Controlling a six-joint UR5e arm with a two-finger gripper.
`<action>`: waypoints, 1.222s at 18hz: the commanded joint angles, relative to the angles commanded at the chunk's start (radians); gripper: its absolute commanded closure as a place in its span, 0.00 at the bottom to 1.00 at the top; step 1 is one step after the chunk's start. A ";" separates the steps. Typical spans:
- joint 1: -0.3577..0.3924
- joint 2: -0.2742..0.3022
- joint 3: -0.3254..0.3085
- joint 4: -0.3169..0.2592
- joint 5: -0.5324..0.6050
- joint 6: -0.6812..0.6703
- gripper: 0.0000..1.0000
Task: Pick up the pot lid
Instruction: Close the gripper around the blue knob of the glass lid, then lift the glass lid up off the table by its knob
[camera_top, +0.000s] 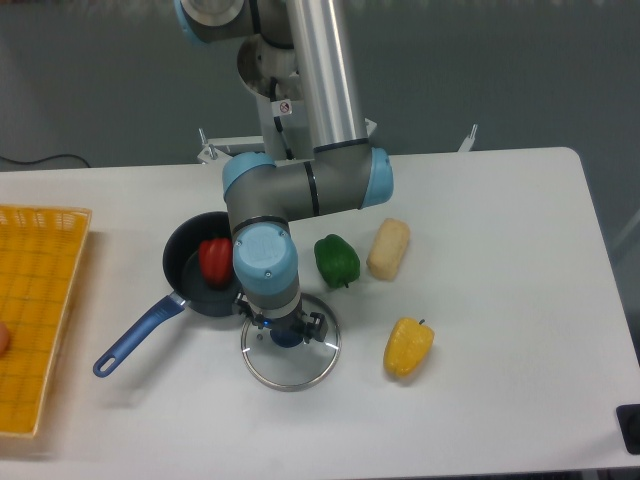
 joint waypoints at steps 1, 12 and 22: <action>-0.002 -0.002 0.000 0.000 0.000 0.000 0.11; -0.002 -0.002 0.002 -0.002 0.002 -0.003 0.43; 0.000 0.002 0.031 -0.014 0.002 -0.002 0.56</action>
